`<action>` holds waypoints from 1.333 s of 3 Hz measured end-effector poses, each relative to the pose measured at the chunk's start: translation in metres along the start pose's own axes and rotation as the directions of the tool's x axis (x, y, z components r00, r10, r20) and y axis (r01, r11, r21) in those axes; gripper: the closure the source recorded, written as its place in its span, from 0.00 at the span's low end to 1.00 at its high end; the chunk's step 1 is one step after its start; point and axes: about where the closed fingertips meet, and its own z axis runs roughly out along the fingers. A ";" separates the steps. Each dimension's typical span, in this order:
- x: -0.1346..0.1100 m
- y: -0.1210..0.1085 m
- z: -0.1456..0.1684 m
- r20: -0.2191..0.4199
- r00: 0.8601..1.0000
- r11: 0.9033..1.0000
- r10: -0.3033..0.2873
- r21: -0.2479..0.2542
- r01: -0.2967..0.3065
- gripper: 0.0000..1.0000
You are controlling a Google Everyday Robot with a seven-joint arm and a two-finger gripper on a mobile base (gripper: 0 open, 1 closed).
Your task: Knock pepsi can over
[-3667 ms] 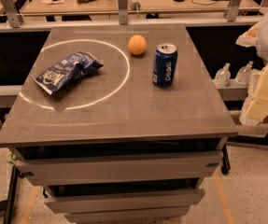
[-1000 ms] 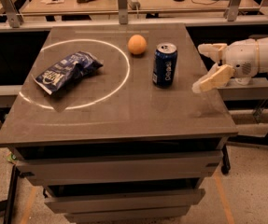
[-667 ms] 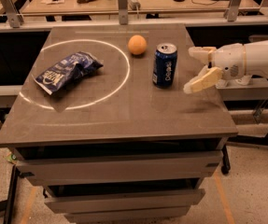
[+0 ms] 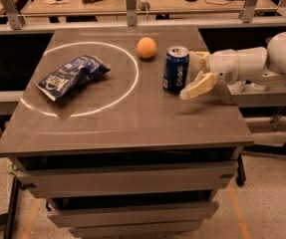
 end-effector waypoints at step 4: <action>-0.030 -0.006 0.018 -0.047 0.997 0.996 -0.065 -0.066 0.062 0.86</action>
Offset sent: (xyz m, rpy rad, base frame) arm 0.0156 0.0194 0.0017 0.1144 -0.0223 0.0488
